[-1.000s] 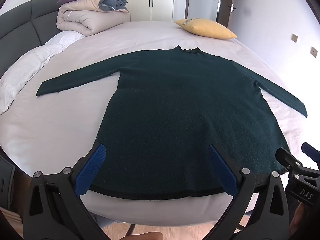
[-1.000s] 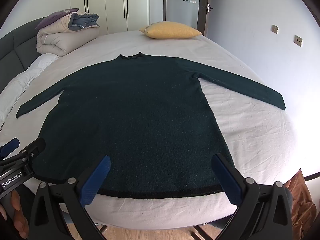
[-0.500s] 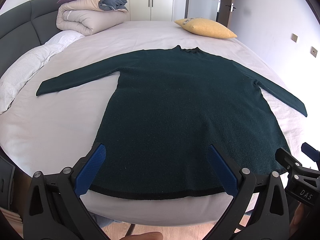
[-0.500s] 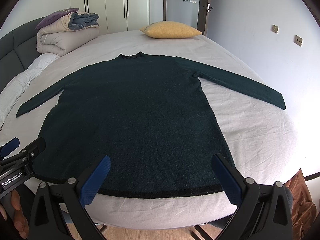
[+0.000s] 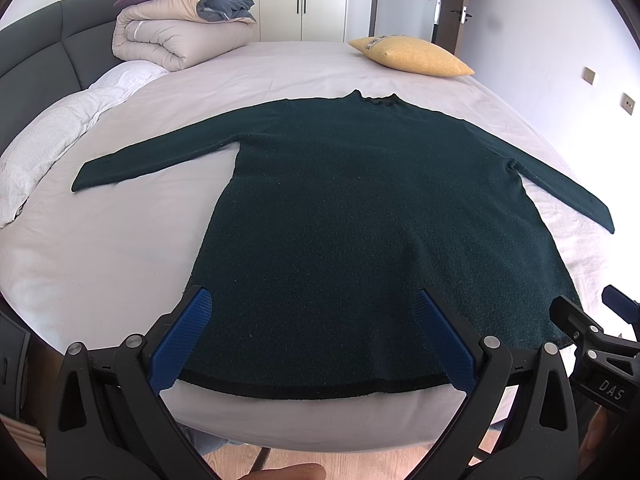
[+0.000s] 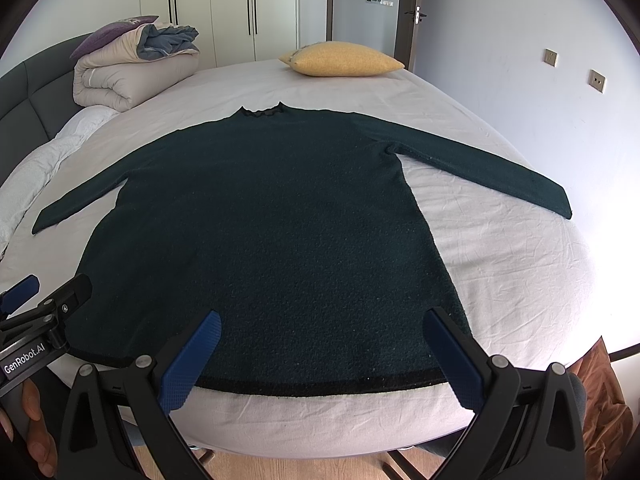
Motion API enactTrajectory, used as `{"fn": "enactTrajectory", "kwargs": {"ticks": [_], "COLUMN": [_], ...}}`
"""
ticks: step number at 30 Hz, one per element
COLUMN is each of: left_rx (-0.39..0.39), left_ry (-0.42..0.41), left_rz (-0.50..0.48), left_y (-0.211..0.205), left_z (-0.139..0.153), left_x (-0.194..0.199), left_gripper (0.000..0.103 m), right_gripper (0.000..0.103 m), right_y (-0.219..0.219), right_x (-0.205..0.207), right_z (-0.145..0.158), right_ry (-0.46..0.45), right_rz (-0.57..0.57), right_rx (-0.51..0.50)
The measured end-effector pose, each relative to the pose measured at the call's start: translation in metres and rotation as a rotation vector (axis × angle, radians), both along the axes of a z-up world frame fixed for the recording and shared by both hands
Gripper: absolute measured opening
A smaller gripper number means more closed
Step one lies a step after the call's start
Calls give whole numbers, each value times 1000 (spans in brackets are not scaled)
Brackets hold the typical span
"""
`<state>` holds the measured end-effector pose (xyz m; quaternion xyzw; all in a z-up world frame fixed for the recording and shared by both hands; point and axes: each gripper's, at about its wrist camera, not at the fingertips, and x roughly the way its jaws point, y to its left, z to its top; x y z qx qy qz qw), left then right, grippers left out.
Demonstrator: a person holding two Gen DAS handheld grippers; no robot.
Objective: Fold small clothes
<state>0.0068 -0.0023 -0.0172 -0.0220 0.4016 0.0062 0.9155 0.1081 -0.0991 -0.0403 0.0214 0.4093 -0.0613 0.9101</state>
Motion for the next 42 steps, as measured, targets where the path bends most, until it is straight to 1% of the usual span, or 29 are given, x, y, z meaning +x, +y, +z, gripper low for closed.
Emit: {"fn": "enactTrajectory", "kwargs": {"ticks": [14,15,22,25,27,30,32,34,35,37,38,39,40,42], "left_rx": [-3,-4,-12,-17,-21,-26,-40,-69,-99,-199,-235,-248,-246,-236], "left_ry": [7,9,7,-3,-4,-14,-8,6,4,-14,-19,-20,5,82], "left_rz": [0,1,6,-31,-60,-85,-103,-134,-158,-217,-219,-217,-220,-232], "left_y": [-1,0,2,-2,-5,-13,-19,-25,-27,-31,-34,-36,-41,-51], "left_z": [-5,-7,-13,-9,-4,2,4,5,6,7,6,6,3,-7], "left_x": [-2,-3,-1,8,17,33,47,60,65,76,81,85,92,108], "left_gripper": [103,103,103,103,103,103,103,103,103,103,103,103,103,103], "right_gripper": [103,103,103,103,103,103,103,103,103,103,103,103,103,103], "right_y": [1,0,-3,-15,-35,-83,-128,-176,-208,-263,-296,-319,-341,-376], "right_x": [1,2,10,16,19,26,32,37,41,45,48,57,59,65], "right_z": [2,-3,-10,-9,-3,10,19,24,26,23,18,14,7,-11], "right_ry": [6,8,26,37,19,-18,-56,-82,-98,-126,-140,-149,-165,-171], "right_rz": [1,2,12,23,14,-57,-119,-193,-237,-322,-378,-423,-461,-535], "right_rx": [1,2,22,53,105,193,276,351,412,547,631,691,749,860]}}
